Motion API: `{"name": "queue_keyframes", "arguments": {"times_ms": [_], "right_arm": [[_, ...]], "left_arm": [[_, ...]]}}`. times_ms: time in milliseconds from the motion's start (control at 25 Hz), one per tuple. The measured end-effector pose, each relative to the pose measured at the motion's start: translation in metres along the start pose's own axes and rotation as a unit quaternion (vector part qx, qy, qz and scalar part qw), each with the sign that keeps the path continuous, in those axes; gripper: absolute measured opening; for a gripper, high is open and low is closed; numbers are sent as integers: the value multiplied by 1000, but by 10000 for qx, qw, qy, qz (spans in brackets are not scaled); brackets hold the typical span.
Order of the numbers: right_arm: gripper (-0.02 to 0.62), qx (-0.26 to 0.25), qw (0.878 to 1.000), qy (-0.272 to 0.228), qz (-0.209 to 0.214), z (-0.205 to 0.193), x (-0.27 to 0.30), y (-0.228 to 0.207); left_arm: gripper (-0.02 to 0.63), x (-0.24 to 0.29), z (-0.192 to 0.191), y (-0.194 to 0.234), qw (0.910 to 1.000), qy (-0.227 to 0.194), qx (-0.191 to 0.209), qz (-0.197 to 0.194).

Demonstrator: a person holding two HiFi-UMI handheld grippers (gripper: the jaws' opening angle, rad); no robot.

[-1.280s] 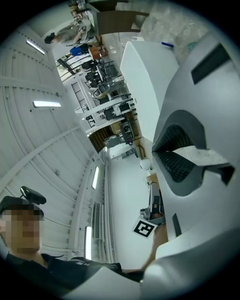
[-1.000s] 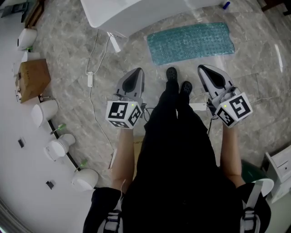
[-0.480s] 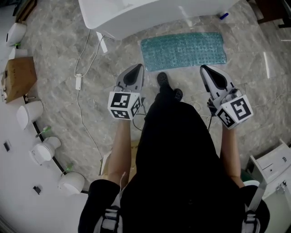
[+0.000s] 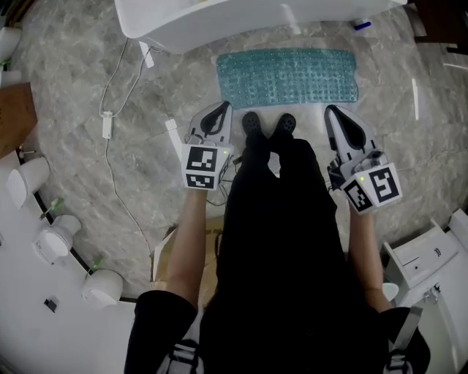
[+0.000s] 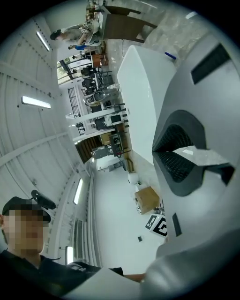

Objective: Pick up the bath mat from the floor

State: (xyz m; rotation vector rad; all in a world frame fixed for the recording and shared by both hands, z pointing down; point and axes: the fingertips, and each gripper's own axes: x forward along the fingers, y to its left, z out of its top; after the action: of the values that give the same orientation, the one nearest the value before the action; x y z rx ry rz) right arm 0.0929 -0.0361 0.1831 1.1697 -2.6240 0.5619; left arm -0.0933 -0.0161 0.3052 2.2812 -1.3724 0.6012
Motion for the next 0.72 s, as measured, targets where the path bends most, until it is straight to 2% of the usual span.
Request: {"name": "queue_keyframes", "arguments": {"times_ms": [240, 360, 520, 600, 720], "right_arm": [[12, 45, 9984, 501, 263, -45, 59, -22], [12, 126, 9962, 772, 373, -84, 91, -36], [12, 426, 9931, 979, 483, -150, 131, -55], [12, 542, 9913, 1053, 567, -182, 150, -63], [12, 620, 9898, 1114, 643, -230, 178, -76]], "left_arm": [[8, 51, -49, 28, 9983, 480, -240, 222], [8, 78, -79, 30, 9963, 769, -237, 296], [8, 119, -128, 24, 9946, 968, -332, 159], [9, 144, -155, 25, 9938, 963, -529, 147], [8, 188, -203, 29, 9895, 939, -1074, 212]]}}
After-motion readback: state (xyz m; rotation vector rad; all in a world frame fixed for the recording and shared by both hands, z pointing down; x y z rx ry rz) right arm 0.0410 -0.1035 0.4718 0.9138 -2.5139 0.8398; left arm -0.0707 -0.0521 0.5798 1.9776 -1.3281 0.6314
